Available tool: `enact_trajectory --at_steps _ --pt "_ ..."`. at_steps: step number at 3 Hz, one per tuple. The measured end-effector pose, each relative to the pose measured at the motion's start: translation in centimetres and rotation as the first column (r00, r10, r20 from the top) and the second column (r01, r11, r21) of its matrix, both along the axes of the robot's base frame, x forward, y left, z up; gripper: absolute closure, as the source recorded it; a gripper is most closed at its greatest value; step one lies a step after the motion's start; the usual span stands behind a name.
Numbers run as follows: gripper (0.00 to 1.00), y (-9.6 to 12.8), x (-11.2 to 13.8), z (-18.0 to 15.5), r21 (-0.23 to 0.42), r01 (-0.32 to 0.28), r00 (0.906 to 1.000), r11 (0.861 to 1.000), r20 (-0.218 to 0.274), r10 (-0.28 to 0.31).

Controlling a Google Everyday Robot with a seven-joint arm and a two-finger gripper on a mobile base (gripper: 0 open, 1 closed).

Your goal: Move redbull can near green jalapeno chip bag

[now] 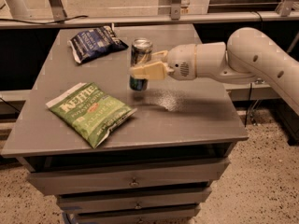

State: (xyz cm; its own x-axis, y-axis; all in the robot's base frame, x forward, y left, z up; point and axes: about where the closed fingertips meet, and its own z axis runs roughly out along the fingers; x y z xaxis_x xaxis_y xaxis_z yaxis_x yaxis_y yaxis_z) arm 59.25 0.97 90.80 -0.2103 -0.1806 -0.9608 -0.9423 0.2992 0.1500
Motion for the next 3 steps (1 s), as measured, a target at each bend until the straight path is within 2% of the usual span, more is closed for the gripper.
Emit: enact_trajectory --at_steps 1,2,3 --pt "1.00 1.7 -1.9 -2.6 -0.029 -0.028 0.9996 0.999 -0.005 0.028" --pt "1.00 3.3 -3.3 -3.5 -0.045 -0.055 0.9984 0.997 -0.013 0.055" --pt "1.00 5.2 -4.9 -3.7 -0.029 -0.091 0.9957 0.995 -0.021 0.091"
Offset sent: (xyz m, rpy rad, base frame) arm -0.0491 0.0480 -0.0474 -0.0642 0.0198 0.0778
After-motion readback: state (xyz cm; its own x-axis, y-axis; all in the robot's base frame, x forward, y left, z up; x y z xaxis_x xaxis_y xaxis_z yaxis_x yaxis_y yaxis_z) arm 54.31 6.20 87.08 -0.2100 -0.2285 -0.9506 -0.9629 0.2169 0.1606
